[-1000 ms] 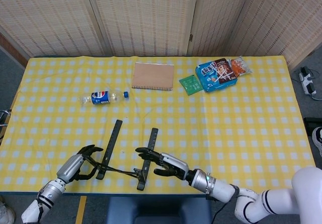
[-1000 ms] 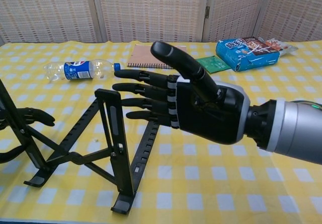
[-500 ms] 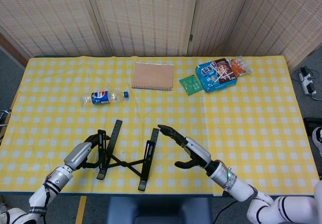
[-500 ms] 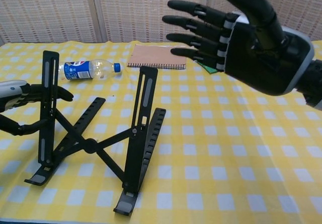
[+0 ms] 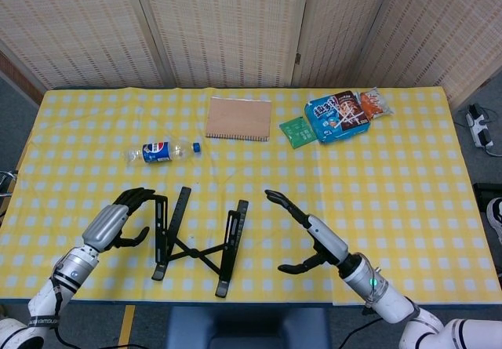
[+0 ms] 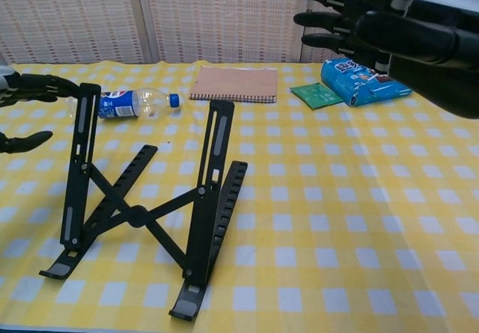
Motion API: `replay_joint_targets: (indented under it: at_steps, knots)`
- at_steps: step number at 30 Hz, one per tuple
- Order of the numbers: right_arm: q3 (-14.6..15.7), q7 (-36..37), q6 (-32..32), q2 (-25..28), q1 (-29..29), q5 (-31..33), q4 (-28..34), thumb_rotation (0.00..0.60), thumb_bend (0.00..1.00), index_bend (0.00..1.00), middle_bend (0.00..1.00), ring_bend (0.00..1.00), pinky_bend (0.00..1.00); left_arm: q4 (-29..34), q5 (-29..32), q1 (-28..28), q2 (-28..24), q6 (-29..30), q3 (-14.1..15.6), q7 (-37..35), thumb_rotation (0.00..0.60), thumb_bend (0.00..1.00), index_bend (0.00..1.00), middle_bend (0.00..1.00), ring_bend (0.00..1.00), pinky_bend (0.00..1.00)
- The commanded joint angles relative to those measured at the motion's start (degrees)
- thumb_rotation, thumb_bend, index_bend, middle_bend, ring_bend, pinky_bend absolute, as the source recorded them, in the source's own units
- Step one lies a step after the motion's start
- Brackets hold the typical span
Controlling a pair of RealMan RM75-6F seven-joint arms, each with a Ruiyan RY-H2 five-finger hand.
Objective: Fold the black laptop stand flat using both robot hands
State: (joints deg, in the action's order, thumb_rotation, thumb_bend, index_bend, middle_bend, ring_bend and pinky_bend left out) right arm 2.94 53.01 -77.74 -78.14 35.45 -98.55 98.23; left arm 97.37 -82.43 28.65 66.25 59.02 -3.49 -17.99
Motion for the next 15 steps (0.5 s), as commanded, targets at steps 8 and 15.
replay_joint_targets:
  at_steps: [8,15]
  knots:
    - [0.04,-4.17,2.02,0.3,-0.19,-0.59,-0.1,0.409,0.2,0.0,0.0,0.01,0.0,-3.34,2.96,0.15,0.94,-0.95,-0.76,1.61,0.6,0.47,0.21,0.12,0.0,0.0]
    - [0.02,-14.98,4.95,-0.4,0.14,-1.42,-1.23,0.536,0.2,0.0,0.03,0.04,0.0,-9.38,1.45,0.95,4.17,-0.03,-0.5,7.38,0.6,0.47,0.22,0.12,0.0,0.0]
